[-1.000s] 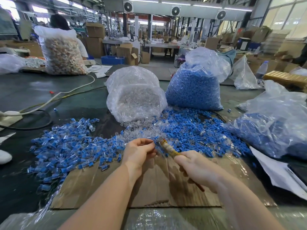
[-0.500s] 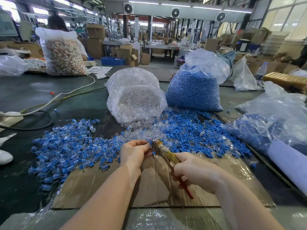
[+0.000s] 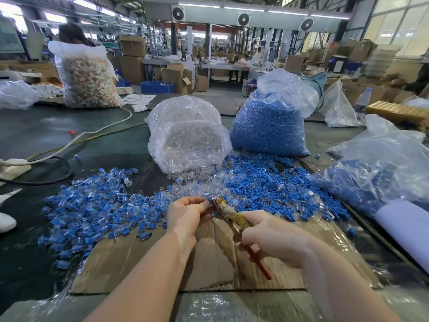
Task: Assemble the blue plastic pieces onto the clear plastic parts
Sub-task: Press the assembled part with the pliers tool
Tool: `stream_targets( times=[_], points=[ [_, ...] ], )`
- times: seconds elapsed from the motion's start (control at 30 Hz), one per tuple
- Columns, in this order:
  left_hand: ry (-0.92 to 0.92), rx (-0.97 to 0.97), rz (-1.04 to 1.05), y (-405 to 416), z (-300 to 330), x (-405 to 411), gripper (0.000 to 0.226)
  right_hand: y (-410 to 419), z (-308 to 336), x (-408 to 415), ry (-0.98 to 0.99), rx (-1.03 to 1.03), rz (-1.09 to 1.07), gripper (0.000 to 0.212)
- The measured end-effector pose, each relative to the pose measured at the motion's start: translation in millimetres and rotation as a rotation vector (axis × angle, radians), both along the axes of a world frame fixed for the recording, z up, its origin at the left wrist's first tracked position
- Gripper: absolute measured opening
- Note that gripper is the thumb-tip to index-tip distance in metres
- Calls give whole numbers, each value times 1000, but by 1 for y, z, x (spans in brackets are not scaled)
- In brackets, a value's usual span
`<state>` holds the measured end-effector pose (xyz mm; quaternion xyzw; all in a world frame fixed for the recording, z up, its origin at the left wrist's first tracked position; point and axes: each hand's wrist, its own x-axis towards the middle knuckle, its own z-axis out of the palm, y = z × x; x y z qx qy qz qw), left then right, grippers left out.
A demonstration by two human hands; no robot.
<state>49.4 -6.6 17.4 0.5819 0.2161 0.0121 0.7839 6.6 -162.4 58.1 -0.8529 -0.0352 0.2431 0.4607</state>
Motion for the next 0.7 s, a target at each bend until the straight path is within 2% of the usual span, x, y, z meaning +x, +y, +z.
stream_targets(
  times=[0.07, 0.3, 0.37, 0.47, 0.53, 0.63, 0.7],
  points=[
    [6, -6, 5, 0, 0, 0, 12, 2, 0, -2, -45, -30, 7, 13],
    [-3, 7, 30, -5, -5, 3, 16, 4, -6, -5, -157, -144, 22, 16],
    [-2, 14, 37, -5, -7, 3, 16, 5, -6, -6, -143, -79, 22, 13],
    [-18, 37, 35, -3, -7, 3, 16, 2, -7, -8, -77, 163, -37, 11],
    [-67, 121, 29, -1, -7, 3, 16, -1, -9, -8, -77, 243, -87, 11],
    [-123, 328, 55, 10, -7, 5, 15, -12, -16, -4, -140, 195, -188, 10],
    [-153, 537, 88, 22, -6, 6, 18, -25, -20, 1, -218, 115, -282, 11]
  ],
)
